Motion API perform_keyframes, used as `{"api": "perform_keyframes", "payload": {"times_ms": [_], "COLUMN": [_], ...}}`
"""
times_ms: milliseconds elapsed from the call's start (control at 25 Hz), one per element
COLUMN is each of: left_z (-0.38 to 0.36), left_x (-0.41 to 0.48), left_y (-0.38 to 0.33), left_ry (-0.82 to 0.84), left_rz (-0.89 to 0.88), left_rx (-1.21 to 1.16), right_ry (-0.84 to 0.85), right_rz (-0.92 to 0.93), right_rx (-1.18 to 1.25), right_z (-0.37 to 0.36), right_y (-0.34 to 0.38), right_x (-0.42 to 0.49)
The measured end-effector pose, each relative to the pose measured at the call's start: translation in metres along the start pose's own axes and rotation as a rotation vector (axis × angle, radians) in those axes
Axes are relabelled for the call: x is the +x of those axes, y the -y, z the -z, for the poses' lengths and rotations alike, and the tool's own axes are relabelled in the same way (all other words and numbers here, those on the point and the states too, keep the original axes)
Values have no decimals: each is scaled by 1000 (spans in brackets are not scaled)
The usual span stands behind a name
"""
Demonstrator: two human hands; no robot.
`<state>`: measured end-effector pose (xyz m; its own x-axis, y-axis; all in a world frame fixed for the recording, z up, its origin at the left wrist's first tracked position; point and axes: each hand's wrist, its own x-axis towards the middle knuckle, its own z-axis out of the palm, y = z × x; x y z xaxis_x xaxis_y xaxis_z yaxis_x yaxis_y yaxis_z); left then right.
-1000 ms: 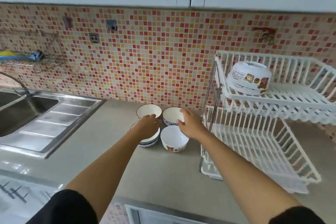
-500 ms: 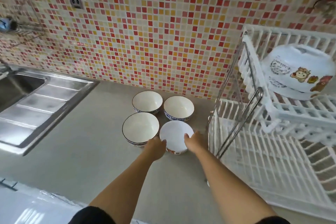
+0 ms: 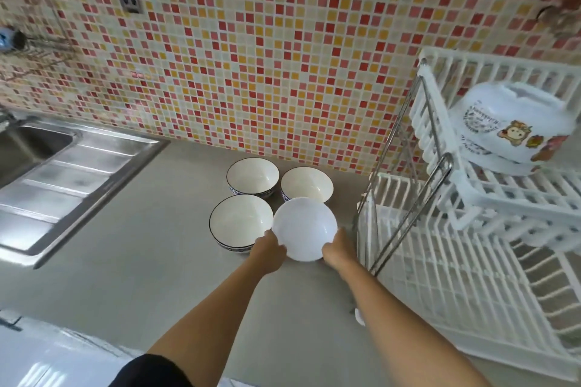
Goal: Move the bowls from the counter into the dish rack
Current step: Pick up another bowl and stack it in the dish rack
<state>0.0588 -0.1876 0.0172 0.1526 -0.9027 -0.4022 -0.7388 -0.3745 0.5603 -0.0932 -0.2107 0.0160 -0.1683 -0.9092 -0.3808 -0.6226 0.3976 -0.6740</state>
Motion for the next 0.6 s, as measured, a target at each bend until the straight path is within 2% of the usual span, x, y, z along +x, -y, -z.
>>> {"api": "perform_keyframes", "payload": {"times_ms": [80,200,360,480,600], "left_z": [23,68,113,141,155], "left_x": [-14,-47,-91,-124,-164], "left_y": [-1,-5,-16,-39,-76], "left_ry": [-80,-266,-451,-521,-539], "left_rz": [-33,-136,-341,-518,-701], "left_rx": [-84,-109,-279,-482,-676], "right_ry": [10,-12,27,48,25], "right_rz": [90,320,395,465,649], "right_rx": [-2,83,424,713,675], "right_z": [11,30,54,96,151], "right_y": [12,28,75,107,118], "right_x": [-20,-63,-125,-173,-216]}}
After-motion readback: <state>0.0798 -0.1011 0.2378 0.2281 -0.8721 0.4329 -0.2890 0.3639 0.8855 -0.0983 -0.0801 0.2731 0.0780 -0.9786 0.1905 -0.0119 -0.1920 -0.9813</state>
